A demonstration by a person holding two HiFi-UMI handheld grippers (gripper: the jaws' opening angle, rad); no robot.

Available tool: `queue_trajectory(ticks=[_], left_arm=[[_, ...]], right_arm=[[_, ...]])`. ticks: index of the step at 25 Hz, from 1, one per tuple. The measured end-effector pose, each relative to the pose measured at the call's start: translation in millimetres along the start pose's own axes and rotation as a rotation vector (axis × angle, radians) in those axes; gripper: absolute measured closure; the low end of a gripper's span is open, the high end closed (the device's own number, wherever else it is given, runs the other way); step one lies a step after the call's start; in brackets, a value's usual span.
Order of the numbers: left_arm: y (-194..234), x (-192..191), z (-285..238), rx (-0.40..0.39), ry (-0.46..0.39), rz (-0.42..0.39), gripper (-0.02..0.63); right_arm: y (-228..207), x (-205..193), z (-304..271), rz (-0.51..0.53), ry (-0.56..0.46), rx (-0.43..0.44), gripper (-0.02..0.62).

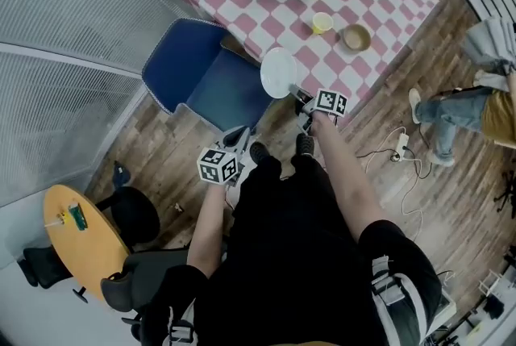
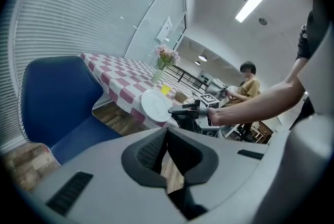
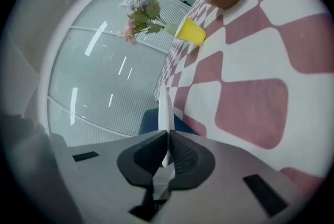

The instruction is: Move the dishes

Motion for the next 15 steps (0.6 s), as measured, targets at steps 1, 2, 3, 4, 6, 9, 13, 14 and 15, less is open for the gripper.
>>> queue_trajectory(ticks=[1, 2, 3, 4, 6, 9, 13, 14, 15], left_arm=[[-7, 2, -4, -0.006, 0.001, -0.005, 0.584], [-15, 4, -7, -0.011, 0.001, -0.011, 0.584], [-22, 6, -10, -0.015, 0.0, -0.019, 0.584], [-29, 8, -15, -0.018, 0.001, -0.029, 0.584], [-40, 13, -25, -0.022, 0.002, -0.049, 0.584], [-54, 17, -37, -0.026, 0.004, -0.06, 0.584], [-72, 22, -50, -0.021, 0.008, -0.066, 0.584], [-76, 23, -53, -0.021, 0.009, -0.066, 0.584], [-81, 24, -56, -0.02, 0.009, -0.066, 0.584]], right_arm=[[-3, 6, 10, 0.003, -0.005, -0.012, 0.568], [-7, 12, 21, 0.005, -0.008, -0.023, 0.566], [-11, 18, 31, 0.007, -0.008, -0.036, 0.568], [-15, 24, 41, 0.01, -0.007, -0.049, 0.566], [-25, 37, 59, 0.018, -0.002, -0.076, 0.566], [-38, 54, 84, 0.022, -0.004, -0.105, 0.566], [-50, 77, 110, 0.02, -0.015, -0.133, 0.566], [-52, 83, 114, 0.023, -0.014, -0.139, 0.566], [-53, 88, 118, 0.033, -0.009, -0.145, 0.566]])
Point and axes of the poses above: the fingertips, and each gripper's own axes: z backward along the fingers, y to its left, x out of its top, the point moved 8 cm from there along z, backward along the fingers, and after that the axes turned 10 degrees about x, right-handed, at the moved point
